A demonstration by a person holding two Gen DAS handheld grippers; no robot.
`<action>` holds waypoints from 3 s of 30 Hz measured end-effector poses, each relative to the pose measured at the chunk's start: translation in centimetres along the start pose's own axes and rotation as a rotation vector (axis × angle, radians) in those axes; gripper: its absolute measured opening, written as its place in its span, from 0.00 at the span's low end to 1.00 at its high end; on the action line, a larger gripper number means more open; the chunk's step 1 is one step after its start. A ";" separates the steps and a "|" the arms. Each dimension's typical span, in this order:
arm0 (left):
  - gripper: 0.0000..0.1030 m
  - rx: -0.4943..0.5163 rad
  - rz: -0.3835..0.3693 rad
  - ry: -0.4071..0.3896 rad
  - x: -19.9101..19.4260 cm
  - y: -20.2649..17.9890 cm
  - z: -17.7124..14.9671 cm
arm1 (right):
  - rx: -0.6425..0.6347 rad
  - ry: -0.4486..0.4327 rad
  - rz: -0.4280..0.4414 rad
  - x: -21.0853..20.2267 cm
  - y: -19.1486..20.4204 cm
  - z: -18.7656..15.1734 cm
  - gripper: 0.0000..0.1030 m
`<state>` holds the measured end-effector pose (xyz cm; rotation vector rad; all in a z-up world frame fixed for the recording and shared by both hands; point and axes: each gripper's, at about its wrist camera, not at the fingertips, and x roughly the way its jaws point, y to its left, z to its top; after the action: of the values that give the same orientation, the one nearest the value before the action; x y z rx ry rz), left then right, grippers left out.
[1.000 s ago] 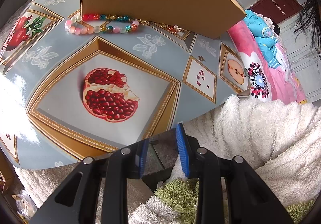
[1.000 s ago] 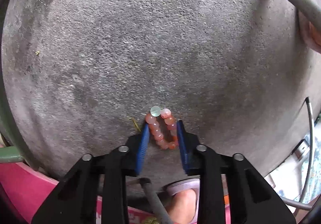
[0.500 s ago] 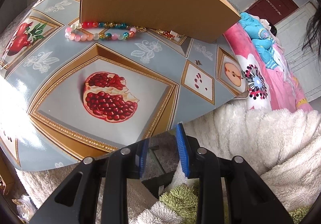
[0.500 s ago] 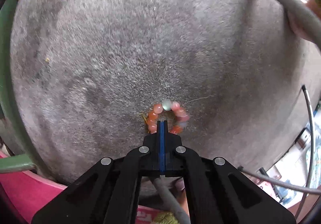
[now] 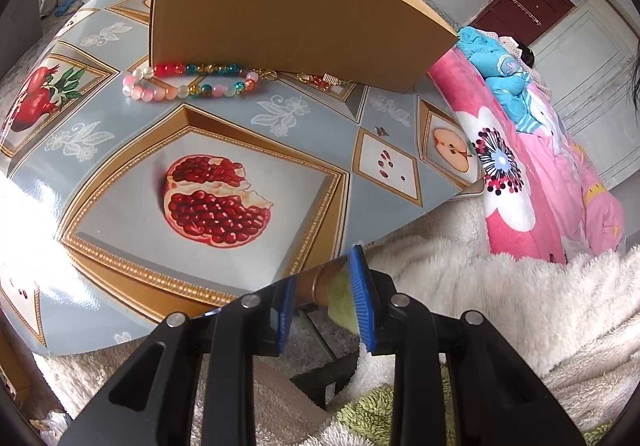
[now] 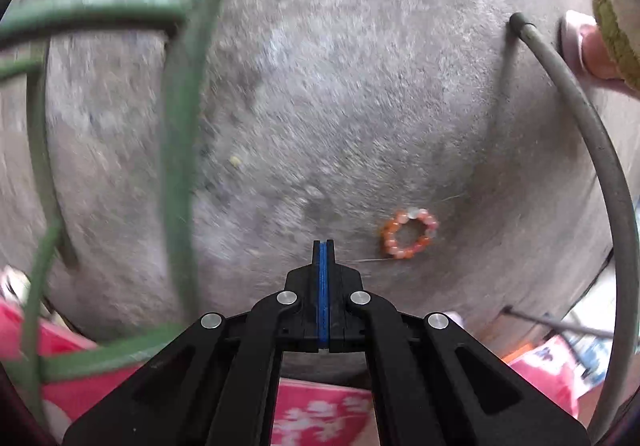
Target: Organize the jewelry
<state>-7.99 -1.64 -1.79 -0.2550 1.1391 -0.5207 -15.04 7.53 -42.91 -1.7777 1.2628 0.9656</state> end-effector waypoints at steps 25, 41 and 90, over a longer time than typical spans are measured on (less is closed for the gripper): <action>0.25 -0.056 0.017 0.052 0.5 0.2 0.3 | 0.374 0.080 -0.065 7.5 -9.9 1.4 0.39; 0.25 -0.099 0.032 0.105 1.3 0.5 0.4 | 0.392 0.069 -0.017 11.5 -13.4 2.6 0.33; 0.22 -0.024 0.004 -0.023 -0.9 0.5 0.1 | 0.160 0.062 -0.183 4.3 -12.8 -8.0 0.07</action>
<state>-8.07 -0.76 -1.21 -0.2788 1.1235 -0.5002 -0.53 1.87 -41.41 -1.7730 1.1583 0.6923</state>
